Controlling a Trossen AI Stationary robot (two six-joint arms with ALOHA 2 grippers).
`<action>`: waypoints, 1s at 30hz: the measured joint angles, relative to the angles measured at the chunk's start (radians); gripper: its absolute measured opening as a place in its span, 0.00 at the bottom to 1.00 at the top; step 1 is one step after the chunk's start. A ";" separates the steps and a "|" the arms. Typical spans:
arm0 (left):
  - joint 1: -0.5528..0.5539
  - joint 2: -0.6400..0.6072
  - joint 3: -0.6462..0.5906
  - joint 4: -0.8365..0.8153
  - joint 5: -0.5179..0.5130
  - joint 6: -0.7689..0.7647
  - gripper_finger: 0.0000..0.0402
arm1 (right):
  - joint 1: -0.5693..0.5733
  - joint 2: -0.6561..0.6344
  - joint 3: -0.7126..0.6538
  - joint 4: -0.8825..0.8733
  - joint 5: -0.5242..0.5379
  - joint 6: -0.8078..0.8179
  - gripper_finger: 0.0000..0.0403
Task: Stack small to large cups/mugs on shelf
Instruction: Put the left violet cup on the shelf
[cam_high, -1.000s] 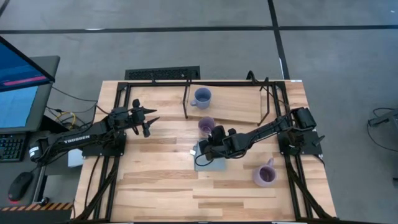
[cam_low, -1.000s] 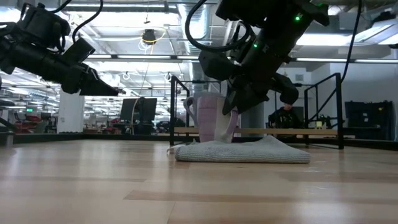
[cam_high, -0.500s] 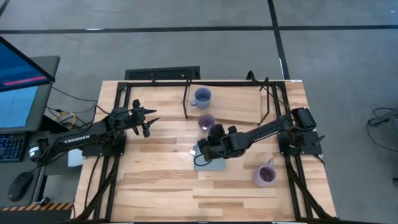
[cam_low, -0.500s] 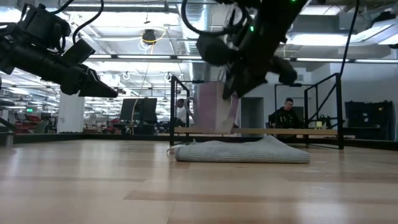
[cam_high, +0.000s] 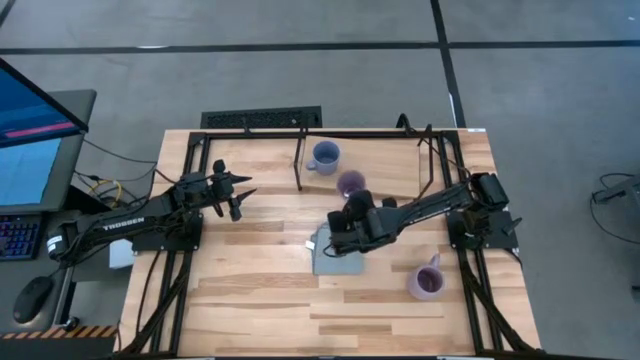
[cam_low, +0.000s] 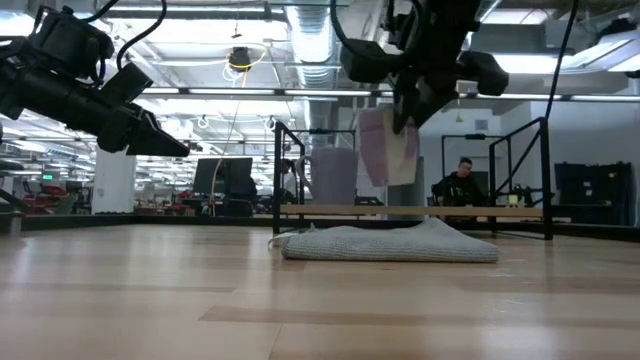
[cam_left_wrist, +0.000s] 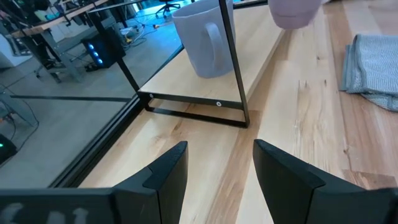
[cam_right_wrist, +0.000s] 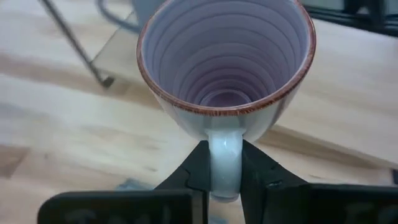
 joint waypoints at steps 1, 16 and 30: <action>0.000 0.000 0.000 0.000 0.000 0.000 0.43 | -0.003 0.000 0.000 -0.016 0.007 0.015 0.16; 0.000 0.000 0.000 -0.026 0.000 0.002 0.43 | -0.142 0.000 -0.016 -0.015 0.066 0.044 0.16; 0.000 0.000 0.000 -0.029 0.000 0.003 0.43 | -0.199 0.000 -0.100 0.035 0.054 0.082 0.17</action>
